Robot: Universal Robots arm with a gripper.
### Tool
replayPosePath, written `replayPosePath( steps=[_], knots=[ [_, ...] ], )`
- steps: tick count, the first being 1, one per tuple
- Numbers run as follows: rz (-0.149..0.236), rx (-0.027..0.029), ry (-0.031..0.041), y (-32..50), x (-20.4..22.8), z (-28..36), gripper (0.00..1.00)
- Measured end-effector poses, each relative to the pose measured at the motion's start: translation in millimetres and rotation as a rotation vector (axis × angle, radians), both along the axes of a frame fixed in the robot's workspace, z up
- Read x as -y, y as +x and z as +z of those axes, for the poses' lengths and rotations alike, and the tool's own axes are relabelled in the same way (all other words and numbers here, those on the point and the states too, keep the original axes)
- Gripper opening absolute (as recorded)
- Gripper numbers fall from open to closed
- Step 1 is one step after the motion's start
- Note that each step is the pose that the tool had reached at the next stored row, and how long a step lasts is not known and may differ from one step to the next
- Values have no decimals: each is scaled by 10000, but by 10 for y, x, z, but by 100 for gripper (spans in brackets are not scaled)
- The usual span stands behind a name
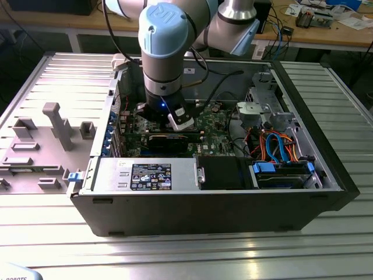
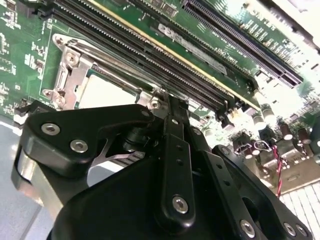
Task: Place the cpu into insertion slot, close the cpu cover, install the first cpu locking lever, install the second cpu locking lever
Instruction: 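Install the second cpu locking lever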
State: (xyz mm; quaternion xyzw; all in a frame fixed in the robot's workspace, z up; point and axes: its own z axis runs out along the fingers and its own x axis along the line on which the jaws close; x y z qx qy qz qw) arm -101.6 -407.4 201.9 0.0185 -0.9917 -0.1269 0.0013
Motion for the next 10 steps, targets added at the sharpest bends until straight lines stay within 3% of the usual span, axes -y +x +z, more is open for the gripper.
replayPosePath(
  steps=[3,7,10],
  knots=[
    [1,-2,-3,0,0,73,11],
    [1,-2,6,-3,0,355,11],
    [0,-1,10,-5,0,369,11]
  ],
)
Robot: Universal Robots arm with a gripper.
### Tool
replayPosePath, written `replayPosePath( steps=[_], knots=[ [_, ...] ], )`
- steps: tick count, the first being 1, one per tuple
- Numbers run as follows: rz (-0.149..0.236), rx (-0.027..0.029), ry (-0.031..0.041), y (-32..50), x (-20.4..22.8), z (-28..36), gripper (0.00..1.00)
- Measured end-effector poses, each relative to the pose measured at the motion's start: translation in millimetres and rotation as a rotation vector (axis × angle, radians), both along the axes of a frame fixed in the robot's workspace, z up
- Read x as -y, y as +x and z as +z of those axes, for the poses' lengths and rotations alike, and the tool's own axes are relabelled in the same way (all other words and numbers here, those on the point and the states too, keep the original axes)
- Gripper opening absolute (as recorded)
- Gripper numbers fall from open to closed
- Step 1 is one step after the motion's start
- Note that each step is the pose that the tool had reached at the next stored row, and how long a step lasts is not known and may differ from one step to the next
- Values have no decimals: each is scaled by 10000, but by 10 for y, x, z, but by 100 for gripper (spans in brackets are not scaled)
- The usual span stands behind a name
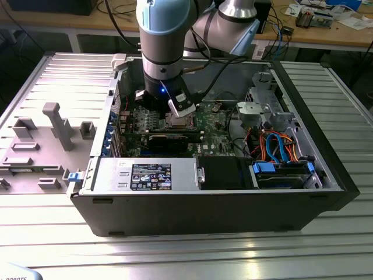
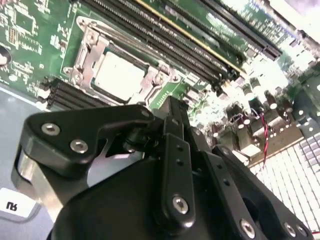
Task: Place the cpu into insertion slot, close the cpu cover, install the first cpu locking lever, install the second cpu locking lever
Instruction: 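Install the second cpu locking lever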
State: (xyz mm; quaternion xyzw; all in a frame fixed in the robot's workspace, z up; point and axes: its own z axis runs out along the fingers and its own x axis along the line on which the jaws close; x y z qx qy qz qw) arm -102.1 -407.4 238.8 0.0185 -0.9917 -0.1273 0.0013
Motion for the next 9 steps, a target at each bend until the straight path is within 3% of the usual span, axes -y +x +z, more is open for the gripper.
replayPosePath(
  steps=[9],
  knots=[
    [0,-4,-2,0,0,1,11]
  ],
)
